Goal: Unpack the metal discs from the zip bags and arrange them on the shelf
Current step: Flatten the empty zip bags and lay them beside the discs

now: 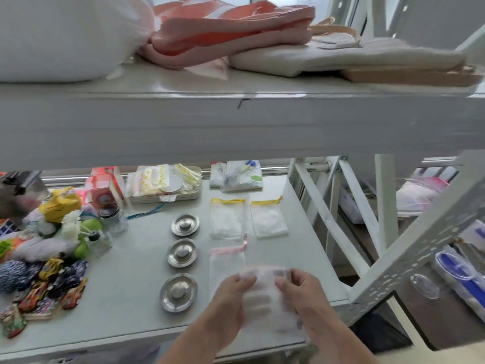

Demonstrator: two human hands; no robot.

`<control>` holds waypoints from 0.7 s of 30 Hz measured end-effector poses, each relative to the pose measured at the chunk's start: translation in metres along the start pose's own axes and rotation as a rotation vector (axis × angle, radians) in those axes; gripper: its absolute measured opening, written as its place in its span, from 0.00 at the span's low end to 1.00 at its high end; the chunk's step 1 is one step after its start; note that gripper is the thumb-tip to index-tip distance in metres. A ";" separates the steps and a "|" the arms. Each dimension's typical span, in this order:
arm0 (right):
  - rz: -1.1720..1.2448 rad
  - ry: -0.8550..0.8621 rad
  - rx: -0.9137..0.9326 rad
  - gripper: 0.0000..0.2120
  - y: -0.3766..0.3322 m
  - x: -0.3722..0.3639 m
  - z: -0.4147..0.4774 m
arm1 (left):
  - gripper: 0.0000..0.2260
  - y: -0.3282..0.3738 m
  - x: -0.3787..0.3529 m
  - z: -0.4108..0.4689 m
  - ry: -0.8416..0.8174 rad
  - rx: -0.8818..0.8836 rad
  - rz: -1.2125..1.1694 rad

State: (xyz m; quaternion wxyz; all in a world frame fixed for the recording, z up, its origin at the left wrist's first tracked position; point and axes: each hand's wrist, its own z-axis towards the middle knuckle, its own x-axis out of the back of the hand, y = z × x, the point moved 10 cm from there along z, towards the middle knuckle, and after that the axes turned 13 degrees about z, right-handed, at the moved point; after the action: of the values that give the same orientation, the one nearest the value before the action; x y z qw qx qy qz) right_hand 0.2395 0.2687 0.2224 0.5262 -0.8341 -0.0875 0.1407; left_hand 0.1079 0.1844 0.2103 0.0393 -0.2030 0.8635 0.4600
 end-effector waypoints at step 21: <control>-0.885 0.178 0.222 0.28 -0.022 0.062 0.083 | 0.26 0.072 -0.009 0.084 0.620 -0.170 1.381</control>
State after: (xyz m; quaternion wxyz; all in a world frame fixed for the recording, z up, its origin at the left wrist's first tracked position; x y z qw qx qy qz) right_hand 0.2714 0.3672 0.2000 0.6272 -0.6640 -0.3738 -0.1611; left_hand 0.0788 0.2909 0.2201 -0.5175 0.2612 0.7276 0.3669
